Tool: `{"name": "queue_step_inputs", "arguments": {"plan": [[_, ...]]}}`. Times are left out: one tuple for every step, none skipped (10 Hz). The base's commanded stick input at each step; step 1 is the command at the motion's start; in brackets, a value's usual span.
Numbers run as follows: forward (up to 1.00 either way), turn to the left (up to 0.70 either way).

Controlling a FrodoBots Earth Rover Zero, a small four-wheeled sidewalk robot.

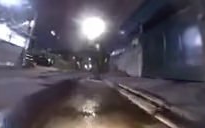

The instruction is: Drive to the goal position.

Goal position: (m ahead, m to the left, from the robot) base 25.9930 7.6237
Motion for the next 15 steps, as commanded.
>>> {"name": "queue_step_inputs", "arguments": {"plan": [[0.7,0.0],[0.7,0.0],[0.7,0.0],[0.7,0.0],[0.7,0.0],[0.7,0.0],[0.7,0.0],[0.7,0.0],[0.7,0.0],[0.7,0.0],[0.7,0.0],[0.7,0.0],[0.7,0.0],[0.7,0.0],[0.7,0.0]]}}
